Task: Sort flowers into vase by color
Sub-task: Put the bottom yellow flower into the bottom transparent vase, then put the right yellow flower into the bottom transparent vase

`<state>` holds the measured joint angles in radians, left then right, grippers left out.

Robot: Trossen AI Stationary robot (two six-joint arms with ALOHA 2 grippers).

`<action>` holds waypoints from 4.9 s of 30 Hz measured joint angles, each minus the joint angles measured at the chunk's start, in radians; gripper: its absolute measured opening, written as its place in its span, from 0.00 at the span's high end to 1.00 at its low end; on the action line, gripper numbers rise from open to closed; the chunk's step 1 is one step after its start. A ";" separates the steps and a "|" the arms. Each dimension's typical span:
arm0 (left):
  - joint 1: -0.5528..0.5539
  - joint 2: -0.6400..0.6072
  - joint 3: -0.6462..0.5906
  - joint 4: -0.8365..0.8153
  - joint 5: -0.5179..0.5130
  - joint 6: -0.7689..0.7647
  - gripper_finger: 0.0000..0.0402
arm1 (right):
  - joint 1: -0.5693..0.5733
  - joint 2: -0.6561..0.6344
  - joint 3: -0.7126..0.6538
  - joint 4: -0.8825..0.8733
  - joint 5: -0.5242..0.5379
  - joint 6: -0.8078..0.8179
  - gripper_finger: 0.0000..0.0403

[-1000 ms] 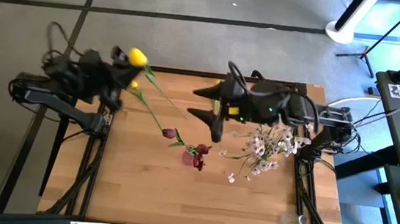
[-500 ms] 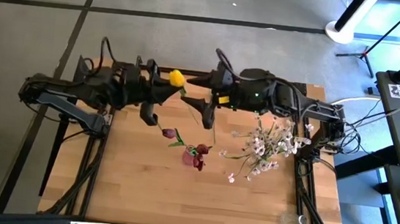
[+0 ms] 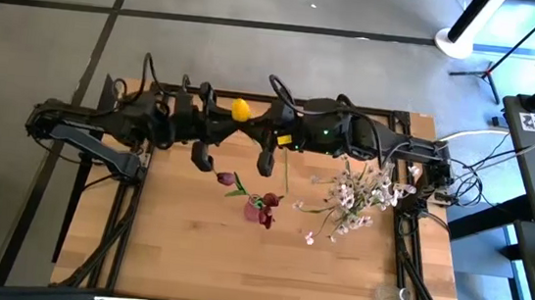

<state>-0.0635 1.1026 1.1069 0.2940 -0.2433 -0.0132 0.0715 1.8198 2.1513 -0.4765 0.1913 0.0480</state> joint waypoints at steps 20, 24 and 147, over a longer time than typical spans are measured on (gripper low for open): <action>-0.003 -0.405 0.001 -0.366 0.122 -0.010 0.58 | 0.024 -0.288 0.014 -0.095 -0.264 0.022 0.99; -0.003 -0.447 0.000 -0.325 0.083 -0.021 0.58 | 0.088 -0.388 0.015 -0.123 -0.401 0.024 0.99; 0.444 -0.097 0.000 -0.616 -0.321 -0.395 0.58 | 1.173 -1.015 -0.475 -0.874 1.342 0.805 0.47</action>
<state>0.3805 1.0058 1.1069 -0.3222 -0.5643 -0.4081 1.2444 0.8050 1.6759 -1.3501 1.5338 0.8529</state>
